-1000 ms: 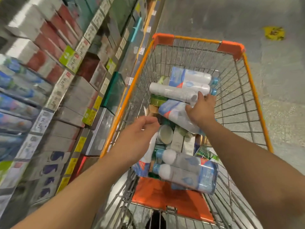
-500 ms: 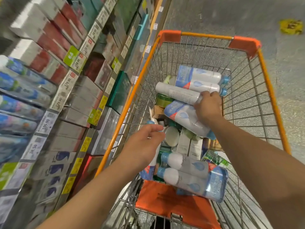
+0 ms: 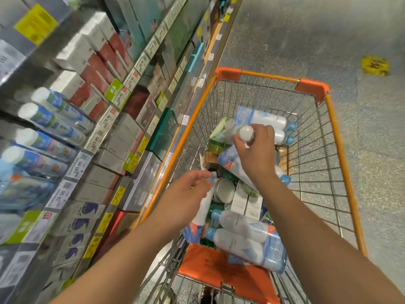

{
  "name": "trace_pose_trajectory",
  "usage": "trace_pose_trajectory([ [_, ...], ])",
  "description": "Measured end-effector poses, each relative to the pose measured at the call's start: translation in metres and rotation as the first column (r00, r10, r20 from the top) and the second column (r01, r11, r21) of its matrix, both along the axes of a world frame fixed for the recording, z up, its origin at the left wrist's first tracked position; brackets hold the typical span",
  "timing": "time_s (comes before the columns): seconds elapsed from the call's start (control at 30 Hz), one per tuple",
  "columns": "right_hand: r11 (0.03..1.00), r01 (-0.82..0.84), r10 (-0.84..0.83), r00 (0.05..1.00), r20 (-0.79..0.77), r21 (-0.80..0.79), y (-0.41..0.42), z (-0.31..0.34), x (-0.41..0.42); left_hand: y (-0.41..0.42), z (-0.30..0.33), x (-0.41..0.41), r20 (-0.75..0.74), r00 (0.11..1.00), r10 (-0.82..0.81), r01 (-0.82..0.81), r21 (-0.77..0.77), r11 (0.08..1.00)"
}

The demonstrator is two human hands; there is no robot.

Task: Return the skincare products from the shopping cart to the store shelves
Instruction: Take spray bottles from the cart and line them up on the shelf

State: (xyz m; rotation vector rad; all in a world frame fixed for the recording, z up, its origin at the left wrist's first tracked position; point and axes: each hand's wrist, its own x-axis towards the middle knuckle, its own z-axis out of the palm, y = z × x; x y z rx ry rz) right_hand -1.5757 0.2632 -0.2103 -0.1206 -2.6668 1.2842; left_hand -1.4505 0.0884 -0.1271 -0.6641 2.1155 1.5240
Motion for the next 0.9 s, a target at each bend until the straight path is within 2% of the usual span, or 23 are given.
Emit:
trace_pose_trajectory([
  [0.13, 0.996, 0.042, -0.056, 0.98, -0.192, -0.077, -0.009, 0.05, 0.015, 0.002, 0.019, 0.003, -0.059, 0.998, 0.009, -0.008, 0.017, 1.0],
  [0.23, 0.991, -0.02, -0.014, 0.969, -0.248, -0.134, -0.012, 0.098, 0.03, 0.006, 0.04, 0.005, -0.126, 0.991, 0.045, -0.039, 0.05, 0.998],
  [0.43, 0.958, -0.118, 0.1, 0.992, -0.081, -0.261, -0.028, 0.187, 0.06, 0.009, 0.097, 0.014, -0.342, 0.939, 0.04, -0.007, 0.095, 0.995],
  [0.53, 0.946, -0.136, 0.116, 0.99, -0.083, -0.293, -0.039, 0.228, 0.07, 0.007, 0.128, 0.022, -0.418, 0.908, -0.024, 0.062, 0.077, 0.995],
  [0.63, 0.939, -0.152, 0.128, 0.987, -0.096, -0.31, -0.051, 0.262, 0.076, -0.003, 0.154, 0.033, -0.462, 0.887, -0.009, 0.056, 0.088, 0.994],
  [0.8, 0.897, -0.221, 0.206, 0.975, -0.08, -0.383, -0.072, 0.308, 0.082, -0.022, 0.18, 0.058, -0.414, 0.903, 0.113, -0.019, 0.225, 0.974],
  [0.9, 0.863, -0.278, 0.279, 0.958, -0.061, -0.422, -0.093, 0.33, 0.084, -0.037, 0.196, 0.071, -0.359, 0.92, 0.158, -0.067, 0.253, 0.965],
])
